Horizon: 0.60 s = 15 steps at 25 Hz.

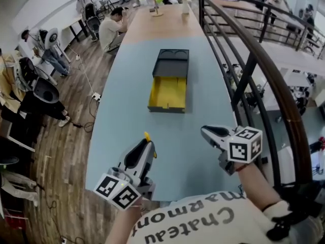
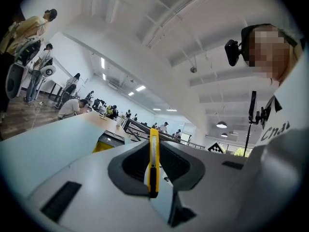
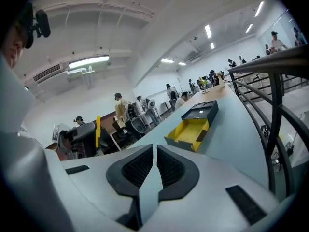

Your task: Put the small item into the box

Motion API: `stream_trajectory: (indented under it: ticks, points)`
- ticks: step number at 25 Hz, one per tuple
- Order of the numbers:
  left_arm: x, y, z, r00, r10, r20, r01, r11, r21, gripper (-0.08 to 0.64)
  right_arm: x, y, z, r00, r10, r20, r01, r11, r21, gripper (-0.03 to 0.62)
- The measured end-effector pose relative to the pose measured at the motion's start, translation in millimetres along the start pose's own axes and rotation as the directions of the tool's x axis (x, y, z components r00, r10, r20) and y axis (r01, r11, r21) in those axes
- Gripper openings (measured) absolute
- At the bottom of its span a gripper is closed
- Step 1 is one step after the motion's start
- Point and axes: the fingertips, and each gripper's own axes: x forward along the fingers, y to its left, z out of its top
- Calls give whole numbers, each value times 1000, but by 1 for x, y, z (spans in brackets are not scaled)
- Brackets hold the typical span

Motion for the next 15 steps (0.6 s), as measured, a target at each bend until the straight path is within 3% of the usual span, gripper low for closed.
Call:
stream_trajectory:
  ticks: [7, 15]
  points:
    - [29, 44, 11, 998, -37, -57, 36, 999, -9, 60, 41, -12, 0, 1000, -20, -19, 21, 998, 61, 51]
    - [69, 87, 0, 979, -115, -169, 115, 993, -13, 60, 69, -37, -12, 993, -118, -11, 118, 979, 169, 51]
